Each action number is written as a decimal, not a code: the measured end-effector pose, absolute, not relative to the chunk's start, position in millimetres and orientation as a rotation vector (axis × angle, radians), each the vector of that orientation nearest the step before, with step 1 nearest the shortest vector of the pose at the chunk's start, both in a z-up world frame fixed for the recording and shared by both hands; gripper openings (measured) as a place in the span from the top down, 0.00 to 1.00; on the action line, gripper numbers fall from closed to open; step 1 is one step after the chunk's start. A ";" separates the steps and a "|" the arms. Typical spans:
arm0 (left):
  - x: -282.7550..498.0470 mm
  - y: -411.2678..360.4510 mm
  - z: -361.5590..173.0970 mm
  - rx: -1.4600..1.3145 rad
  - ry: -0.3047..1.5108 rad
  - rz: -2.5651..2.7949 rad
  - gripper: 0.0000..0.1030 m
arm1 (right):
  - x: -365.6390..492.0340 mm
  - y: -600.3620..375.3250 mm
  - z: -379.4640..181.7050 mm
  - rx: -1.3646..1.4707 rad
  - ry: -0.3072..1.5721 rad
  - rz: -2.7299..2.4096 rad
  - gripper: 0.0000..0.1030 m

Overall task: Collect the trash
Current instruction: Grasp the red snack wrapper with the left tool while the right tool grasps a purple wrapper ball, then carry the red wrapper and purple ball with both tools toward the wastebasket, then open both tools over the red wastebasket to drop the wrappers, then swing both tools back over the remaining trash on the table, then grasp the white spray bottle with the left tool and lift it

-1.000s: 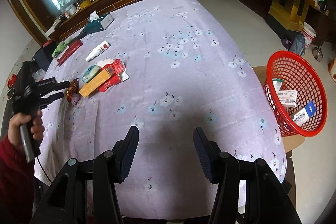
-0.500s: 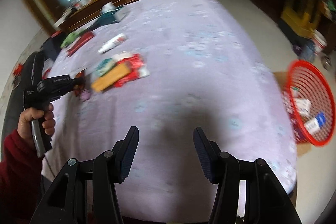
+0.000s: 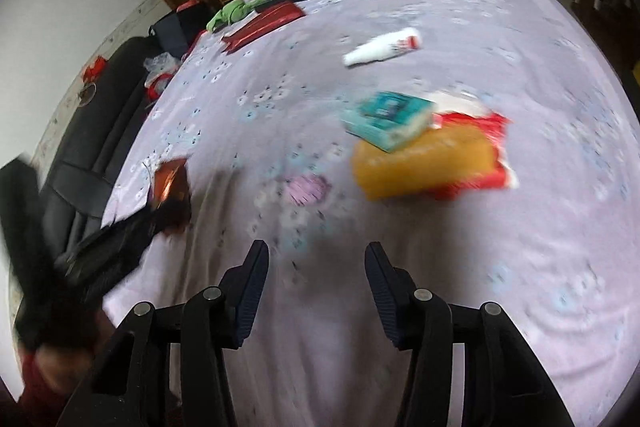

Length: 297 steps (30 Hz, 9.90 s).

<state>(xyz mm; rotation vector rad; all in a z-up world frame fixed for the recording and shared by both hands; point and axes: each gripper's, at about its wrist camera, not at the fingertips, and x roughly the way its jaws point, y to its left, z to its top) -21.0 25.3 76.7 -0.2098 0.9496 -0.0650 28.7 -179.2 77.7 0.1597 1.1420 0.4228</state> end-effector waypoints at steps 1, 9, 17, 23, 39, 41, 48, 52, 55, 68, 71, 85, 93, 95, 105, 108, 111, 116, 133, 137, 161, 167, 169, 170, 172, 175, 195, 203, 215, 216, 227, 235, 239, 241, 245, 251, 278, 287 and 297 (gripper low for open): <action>-25.7 26.2 76.5 -0.196 0.947 -0.065 0.71 | 33.1 -171.1 74.2 0.146 1.140 0.420 0.48; -43.3 32.4 68.9 -0.167 0.956 -0.090 0.71 | 67.7 -145.5 48.3 0.109 1.163 0.366 0.59; -45.8 30.2 63.5 -0.151 0.965 -0.123 0.71 | 83.0 -132.0 28.9 0.095 1.192 0.345 0.64; -44.7 25.8 64.6 -0.145 0.959 -0.132 0.71 | 72.8 -128.3 37.7 0.070 1.153 0.365 0.70; -52.5 -54.7 82.7 -0.030 0.910 -0.240 0.71 | -26.7 -231.1 85.9 0.137 1.050 0.202 0.70; -54.6 -70.9 84.3 -0.011 0.908 -0.266 0.71 | -34.3 -250.7 87.5 0.160 1.049 0.168 0.70; -62.8 -124.3 95.1 0.063 0.889 -0.343 0.71 | -59.6 -303.9 98.9 0.205 1.018 0.092 0.70; -66.7 -151.4 100.7 0.100 0.878 -0.377 0.71 | -71.5 -326.0 102.6 0.225 1.005 0.068 0.70; -67.9 -168.1 103.6 0.121 0.873 -0.395 0.71 | -76.8 -339.0 106.8 0.235 0.992 0.057 0.70; -64.6 -222.8 117.5 0.179 0.833 -0.442 0.71 | -85.8 -385.3 125.0 0.259 0.939 0.014 0.70; -62.7 -231.3 119.9 0.185 0.826 -0.450 0.71 | -86.5 -393.6 127.4 0.267 0.929 0.004 0.70; -55.4 -256.1 127.8 0.209 0.795 -0.465 0.71 | -82.9 -417.6 137.2 0.275 0.898 -0.011 0.70; -54.6 -257.9 128.5 0.211 0.800 -0.461 0.71 | -83.9 -419.7 138.1 0.275 0.899 -0.010 0.70; -54.7 -258.1 128.5 0.211 0.800 -0.461 0.71 | -84.8 -419.0 137.9 0.276 0.900 -0.009 0.70; -57.8 -258.8 128.8 0.215 0.799 -0.457 0.71 | -93.2 -418.5 138.9 0.283 0.894 -0.007 0.70; -58.5 -258.5 128.3 0.215 0.799 -0.458 0.71 | -95.2 -419.4 139.5 0.285 0.892 -0.007 0.70; -59.4 -257.4 128.4 0.220 0.798 -0.460 0.71 | -97.4 -420.2 139.8 0.289 0.890 -0.008 0.70; -63.2 -255.9 128.1 0.225 0.797 -0.461 0.71 | -100.1 -421.7 140.5 0.295 0.886 -0.009 0.70; -64.8 -257.9 128.5 0.233 0.796 -0.462 0.71 | -105.4 -426.8 141.5 0.305 0.880 -0.012 0.70; -65.0 -258.1 128.4 0.232 0.796 -0.462 0.71 | -105.9 -428.3 141.8 0.309 0.882 -0.012 0.70; -78.2 -316.3 113.1 0.297 0.826 -0.561 0.71 | -141.0 -485.9 135.3 0.379 0.884 -0.122 0.70; -83.1 -334.1 112.6 0.317 0.827 -0.592 0.71 | -151.0 -504.2 134.7 0.410 0.879 -0.156 0.70; -84.3 -340.9 113.3 0.319 0.825 -0.606 0.71 | -154.5 -511.6 135.0 0.423 0.877 -0.167 0.70; -84.1 -344.2 114.4 0.319 0.822 -0.616 0.71 | -156.4 -516.5 135.6 0.431 0.874 -0.177 0.70; -84.2 -350.9 116.7 0.317 0.818 -0.637 0.71 | -160.9 -528.3 138.2 0.446 0.864 -0.204 0.70; -82.2 -362.6 122.9 0.310 0.812 -0.681 0.71 | -167.1 -550.5 143.3 0.474 0.847 -0.250 0.70; -43.0 -522.2 119.9 0.245 0.946 -0.941 0.64 | -133.7 -687.0 152.1 0.654 0.803 -0.366 0.51; -46.3 -517.3 126.2 0.227 0.919 -0.938 0.47 | -137.7 -693.1 162.2 0.622 0.791 -0.390 0.47; -53.0 -417.9 123.8 0.185 0.925 -0.788 0.44 | -123.8 -598.7 140.4 0.589 0.904 -0.192 0.47; -51.1 -408.0 124.0 0.175 0.929 -0.772 0.44 | -120.5 -589.3 138.5 0.582 0.915 -0.176 0.47; -31.4 -278.4 121.3 0.035 0.953 -0.556 0.44 | -84.9 -477.8 130.0 0.479 1.001 0.019 0.47; 6.3 -177.6 123.7 -0.017 0.958 -0.380 0.44 | -71.0 -424.7 127.2 0.440 1.035 0.087 0.47; 46.7 -139.8 123.4 0.039 0.956 -0.311 0.44 | -69.8 -408.2 126.7 0.416 1.049 0.107 0.47; 68.1 -131.0 121.5 0.068 0.959 -0.290 0.44 | -70.9 -404.3 127.3 0.404 1.053 0.111 0.47; 122.1 -119.4 110.0 0.097 0.979 -0.271 0.44 | -72.6 -401.8 128.0 0.385 1.055 0.098 0.47; 183.7 -127.1 76.2 0.122 1.037 -0.297 0.50 | -78.8 -408.4 121.4 0.380 1.079 0.048 0.47; 260.3 -165.7 16.3 0.274 1.078 -0.277 0.71 | -68.0 -432.7 109.1 0.432 1.136 -0.065 0.47; 248.0 -161.4 16.8 0.279 1.060 -0.274 0.72 | -61.6 -414.7 110.0 0.419 1.145 -0.037 0.47; 208.0 -124.9 25.5 0.226 1.039 -0.240 0.72 | -39.7 -377.6 103.8 0.347 1.170 0.054 0.47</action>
